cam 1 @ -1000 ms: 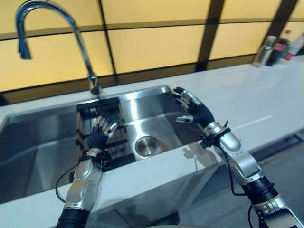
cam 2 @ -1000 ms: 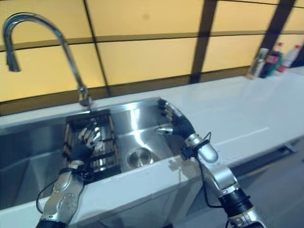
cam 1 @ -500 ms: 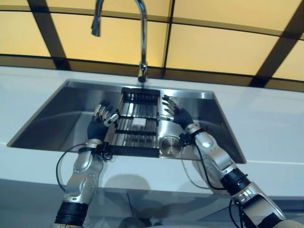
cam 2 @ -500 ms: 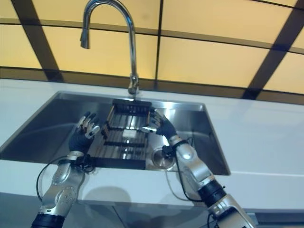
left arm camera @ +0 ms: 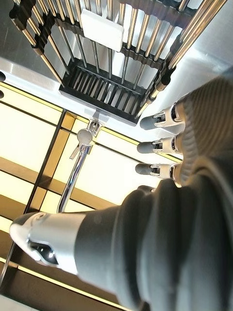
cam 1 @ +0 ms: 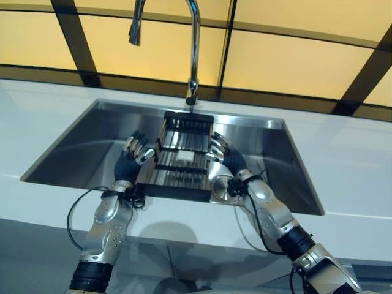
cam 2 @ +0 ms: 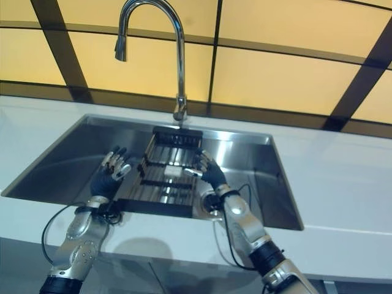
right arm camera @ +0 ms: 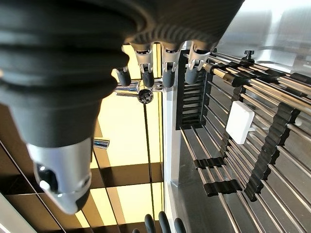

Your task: Pick up plates and place into dishwasher.

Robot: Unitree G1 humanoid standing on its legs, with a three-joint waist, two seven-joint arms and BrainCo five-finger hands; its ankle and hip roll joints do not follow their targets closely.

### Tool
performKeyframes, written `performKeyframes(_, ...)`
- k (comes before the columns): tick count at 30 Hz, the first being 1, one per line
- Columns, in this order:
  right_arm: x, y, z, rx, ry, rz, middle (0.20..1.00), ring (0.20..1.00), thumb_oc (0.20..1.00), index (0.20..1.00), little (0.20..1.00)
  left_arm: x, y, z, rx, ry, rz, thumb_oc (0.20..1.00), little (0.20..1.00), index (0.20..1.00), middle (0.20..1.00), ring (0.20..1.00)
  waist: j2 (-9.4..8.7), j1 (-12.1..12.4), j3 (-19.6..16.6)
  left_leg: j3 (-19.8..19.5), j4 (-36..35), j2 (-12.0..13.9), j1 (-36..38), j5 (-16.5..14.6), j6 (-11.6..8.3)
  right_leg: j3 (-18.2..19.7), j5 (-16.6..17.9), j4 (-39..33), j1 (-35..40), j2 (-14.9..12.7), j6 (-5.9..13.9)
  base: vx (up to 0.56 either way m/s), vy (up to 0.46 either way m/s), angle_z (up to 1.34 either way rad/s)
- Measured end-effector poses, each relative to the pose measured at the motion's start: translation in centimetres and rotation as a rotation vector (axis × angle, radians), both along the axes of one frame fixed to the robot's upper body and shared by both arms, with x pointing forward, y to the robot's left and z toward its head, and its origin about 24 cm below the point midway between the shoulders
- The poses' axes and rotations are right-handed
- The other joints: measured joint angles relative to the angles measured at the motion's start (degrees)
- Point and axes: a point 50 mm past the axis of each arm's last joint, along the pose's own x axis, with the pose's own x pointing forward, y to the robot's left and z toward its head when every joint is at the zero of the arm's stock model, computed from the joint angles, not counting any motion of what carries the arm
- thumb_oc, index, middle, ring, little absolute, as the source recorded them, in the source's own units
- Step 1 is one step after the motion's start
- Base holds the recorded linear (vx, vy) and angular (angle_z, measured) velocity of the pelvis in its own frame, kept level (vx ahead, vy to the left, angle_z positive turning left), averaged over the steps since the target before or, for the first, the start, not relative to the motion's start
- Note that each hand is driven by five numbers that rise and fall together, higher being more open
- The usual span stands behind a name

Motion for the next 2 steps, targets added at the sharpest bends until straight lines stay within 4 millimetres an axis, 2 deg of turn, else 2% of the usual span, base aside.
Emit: performKeyframes(2,0.00,0.00,0.02,0.003,-0.001,-0.001,1.000,1.000,1.000,1.000,1.000,0.00,0.04,-0.01,0.001,0.002,0.004,1.000,1.000,1.000,1.000,1.000,0.10,-0.1,0.1,0.0,0.0,0.0,0.0,0.0,0.00,0.0,0.0,0.0,0.0,0.0,0.00,-0.10,0.061,0.00)
